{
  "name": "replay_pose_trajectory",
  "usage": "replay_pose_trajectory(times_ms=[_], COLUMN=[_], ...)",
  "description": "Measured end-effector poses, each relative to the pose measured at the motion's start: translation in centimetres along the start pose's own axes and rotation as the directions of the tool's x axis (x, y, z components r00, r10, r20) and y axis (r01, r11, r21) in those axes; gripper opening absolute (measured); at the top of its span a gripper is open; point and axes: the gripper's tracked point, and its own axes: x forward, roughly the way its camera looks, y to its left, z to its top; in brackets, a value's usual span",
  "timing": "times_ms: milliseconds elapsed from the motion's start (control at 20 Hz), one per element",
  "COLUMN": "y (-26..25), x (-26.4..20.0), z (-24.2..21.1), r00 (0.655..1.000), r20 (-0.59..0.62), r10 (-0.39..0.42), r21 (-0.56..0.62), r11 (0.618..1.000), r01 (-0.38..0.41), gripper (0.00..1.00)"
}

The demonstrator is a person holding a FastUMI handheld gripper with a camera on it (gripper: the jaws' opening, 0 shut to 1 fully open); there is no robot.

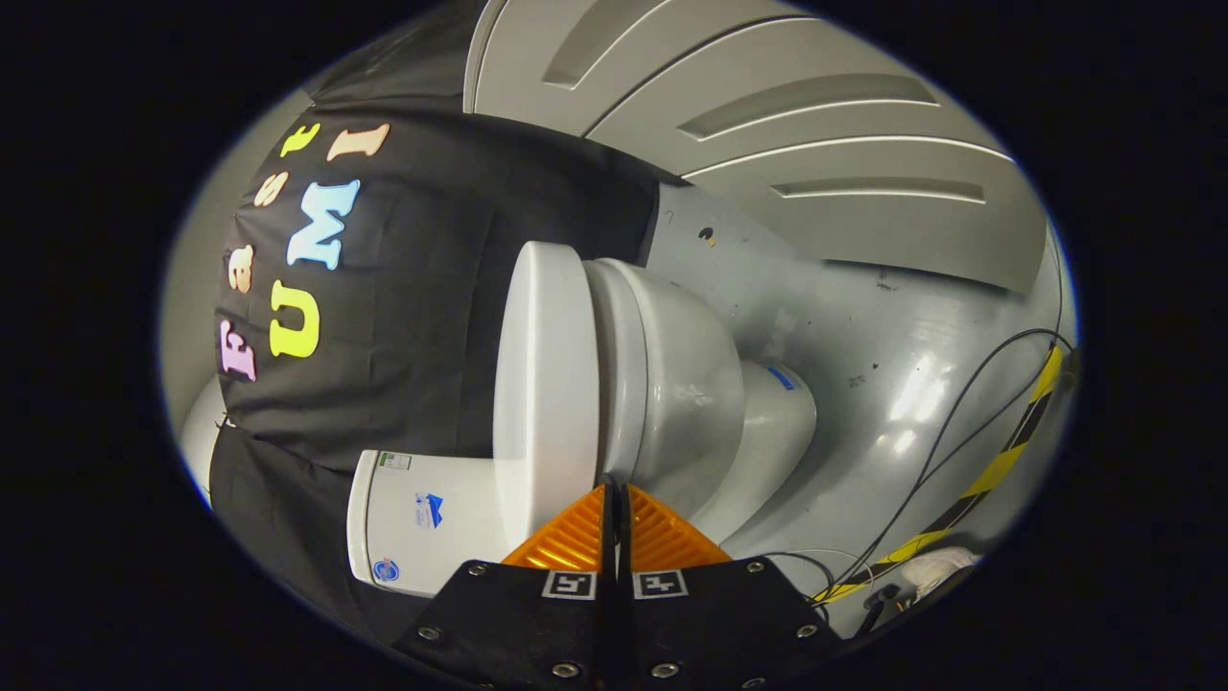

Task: Open the toilet lid.

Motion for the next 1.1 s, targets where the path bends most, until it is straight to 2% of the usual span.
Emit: replay_pose_trajectory(times_ms=[550,850,1100], y=[3.8,7.9,10.3], x=[-1.5,-3.0,-3.7], z=[0.0,-0.1,-0.5], r00=[0.998,0.996,0.993], r20=[0.001,0.014,0.021], r10=[0.056,0.09,0.113], r21=[-0.07,-0.192,-0.235], r11=[0.996,0.978,0.966], r01=[-0.056,-0.085,-0.105], gripper=[0.0,0.0,0.0])
